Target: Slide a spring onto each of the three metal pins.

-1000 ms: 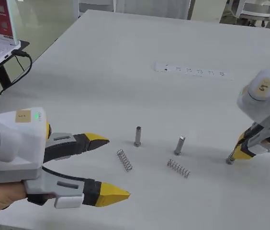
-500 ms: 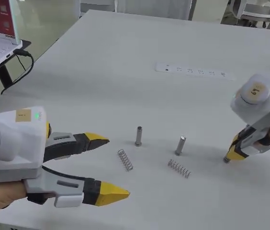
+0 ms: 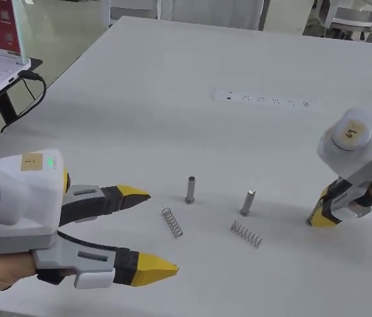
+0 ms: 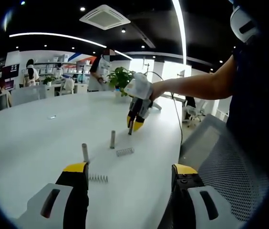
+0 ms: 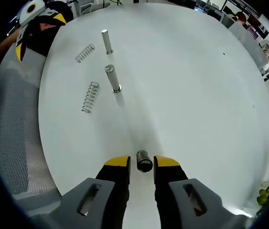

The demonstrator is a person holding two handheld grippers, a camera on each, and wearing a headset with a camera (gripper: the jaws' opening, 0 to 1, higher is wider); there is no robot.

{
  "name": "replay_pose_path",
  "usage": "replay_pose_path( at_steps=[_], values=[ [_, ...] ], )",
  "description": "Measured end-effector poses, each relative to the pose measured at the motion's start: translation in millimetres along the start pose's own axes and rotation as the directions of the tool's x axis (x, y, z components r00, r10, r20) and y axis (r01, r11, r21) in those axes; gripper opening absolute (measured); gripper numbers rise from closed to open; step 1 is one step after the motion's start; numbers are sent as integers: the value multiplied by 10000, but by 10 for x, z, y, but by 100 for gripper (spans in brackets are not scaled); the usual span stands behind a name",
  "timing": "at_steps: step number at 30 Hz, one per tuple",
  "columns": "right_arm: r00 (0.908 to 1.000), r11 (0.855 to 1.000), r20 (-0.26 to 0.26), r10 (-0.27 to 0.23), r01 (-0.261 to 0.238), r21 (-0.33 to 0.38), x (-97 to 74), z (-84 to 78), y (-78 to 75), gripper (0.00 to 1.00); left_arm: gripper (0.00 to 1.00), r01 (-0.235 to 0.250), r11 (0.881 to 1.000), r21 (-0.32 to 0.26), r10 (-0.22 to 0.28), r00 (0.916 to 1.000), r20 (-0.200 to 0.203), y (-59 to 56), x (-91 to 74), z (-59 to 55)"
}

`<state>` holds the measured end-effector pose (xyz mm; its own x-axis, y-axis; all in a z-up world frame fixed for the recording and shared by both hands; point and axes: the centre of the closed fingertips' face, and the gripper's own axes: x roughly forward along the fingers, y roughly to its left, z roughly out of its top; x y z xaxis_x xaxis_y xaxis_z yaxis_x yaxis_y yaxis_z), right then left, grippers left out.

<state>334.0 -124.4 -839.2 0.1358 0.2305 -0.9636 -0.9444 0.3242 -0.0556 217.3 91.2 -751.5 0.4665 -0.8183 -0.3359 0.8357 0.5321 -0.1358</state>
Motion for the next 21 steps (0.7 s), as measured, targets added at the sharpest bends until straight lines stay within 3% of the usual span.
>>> replay_pose_path(
  at_steps=[21],
  values=[
    [9998, 9967, 192, -76, 60, 804, -76, -271, 108, 20, 67, 40, 10000, 24, -40, 10000, 13, -26, 2, 0]
  ],
)
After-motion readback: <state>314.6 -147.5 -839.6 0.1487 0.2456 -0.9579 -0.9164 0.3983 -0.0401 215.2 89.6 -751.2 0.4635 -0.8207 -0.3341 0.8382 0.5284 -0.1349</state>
